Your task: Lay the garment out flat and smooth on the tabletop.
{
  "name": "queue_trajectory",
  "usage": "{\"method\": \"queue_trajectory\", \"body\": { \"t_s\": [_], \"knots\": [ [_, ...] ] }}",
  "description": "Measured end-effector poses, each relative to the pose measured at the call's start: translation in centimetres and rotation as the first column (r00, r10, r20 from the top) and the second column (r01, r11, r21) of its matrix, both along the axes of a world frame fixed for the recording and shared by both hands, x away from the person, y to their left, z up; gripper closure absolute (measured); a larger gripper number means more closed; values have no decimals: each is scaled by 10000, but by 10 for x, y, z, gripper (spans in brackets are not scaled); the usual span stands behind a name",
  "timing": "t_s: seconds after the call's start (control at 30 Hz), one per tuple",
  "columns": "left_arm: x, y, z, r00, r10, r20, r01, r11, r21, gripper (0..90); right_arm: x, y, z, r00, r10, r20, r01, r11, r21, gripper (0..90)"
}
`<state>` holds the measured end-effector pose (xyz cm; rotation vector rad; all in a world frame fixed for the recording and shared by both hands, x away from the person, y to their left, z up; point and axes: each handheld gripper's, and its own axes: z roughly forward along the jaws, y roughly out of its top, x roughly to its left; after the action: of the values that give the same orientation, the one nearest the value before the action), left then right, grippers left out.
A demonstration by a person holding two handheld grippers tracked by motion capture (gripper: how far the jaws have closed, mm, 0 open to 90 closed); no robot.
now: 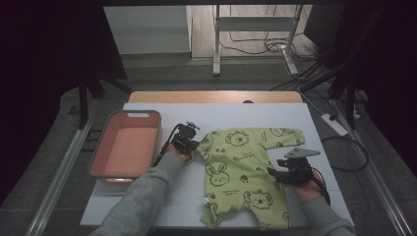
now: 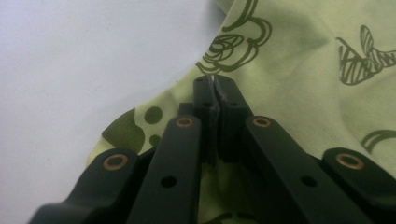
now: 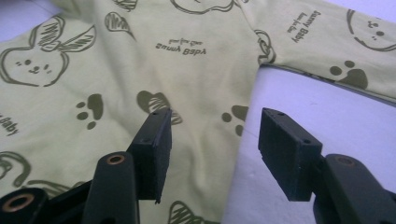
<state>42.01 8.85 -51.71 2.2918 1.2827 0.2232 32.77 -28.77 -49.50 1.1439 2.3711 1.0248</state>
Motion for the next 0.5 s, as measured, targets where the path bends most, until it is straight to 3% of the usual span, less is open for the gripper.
{"method": "queue_trajectory", "body": {
  "t_s": [0.17,0.3,0.43,0.5],
  "knots": [
    [0,0,0,9990,309,323,-324,9984,463,863,1,-1,-1,10000,-47,-5,47,10000,-42,447],
    [0,1,1,9985,417,364,-434,9980,462,855,1,-1,0,10000,-53,35,53,10000,-8,448],
    [-10,4,17,9965,211,812,-202,9997,-119,853,0,-1,1,10000,-16,45,16,10000,-25,447],
    [-17,5,29,9936,2,1131,72,9979,-650,842,1,-2,2,9999,-84,74,84,10000,25,447]
  ]
}}
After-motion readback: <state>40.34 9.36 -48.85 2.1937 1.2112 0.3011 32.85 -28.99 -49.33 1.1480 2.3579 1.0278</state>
